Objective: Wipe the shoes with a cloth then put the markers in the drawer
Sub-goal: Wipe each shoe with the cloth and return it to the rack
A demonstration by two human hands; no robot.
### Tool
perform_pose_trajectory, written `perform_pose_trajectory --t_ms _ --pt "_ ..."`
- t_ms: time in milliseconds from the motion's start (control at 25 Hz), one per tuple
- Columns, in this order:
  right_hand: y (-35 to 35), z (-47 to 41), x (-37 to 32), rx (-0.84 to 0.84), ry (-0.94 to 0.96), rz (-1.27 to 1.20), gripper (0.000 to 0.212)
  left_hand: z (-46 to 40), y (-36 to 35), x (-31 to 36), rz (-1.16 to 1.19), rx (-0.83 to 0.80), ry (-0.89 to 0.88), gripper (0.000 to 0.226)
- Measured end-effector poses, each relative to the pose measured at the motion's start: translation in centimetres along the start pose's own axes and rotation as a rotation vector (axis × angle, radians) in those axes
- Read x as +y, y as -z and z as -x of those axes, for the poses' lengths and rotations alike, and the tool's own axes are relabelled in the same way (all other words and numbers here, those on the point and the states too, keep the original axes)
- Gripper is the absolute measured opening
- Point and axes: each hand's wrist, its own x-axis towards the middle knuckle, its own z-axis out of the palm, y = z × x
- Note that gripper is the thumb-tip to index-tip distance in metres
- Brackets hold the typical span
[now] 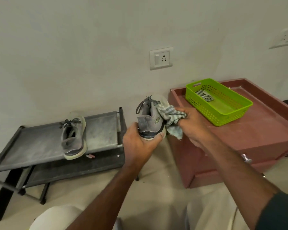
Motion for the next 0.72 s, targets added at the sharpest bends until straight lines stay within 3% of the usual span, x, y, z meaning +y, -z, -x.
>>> perform_pose_trajectory --t_ms 200,560,720 --pt "8.9 0.5 -0.1 0.241 -0.028 -0.065 0.045 1.4 -8.0 4.7 0.015 -0.104 -0.065 0.067" --pt "14.0 -0.4 2.0 0.367 -0.171 0.124 0.042 2.5 -14.6 6.3 -0.147 -0.323 -0.094 0.079" --pt "16.4 0.2 2.9 0.413 -0.241 0.238 0.041 2.2 -16.5 6.2 -0.387 -0.433 -0.136 0.088"
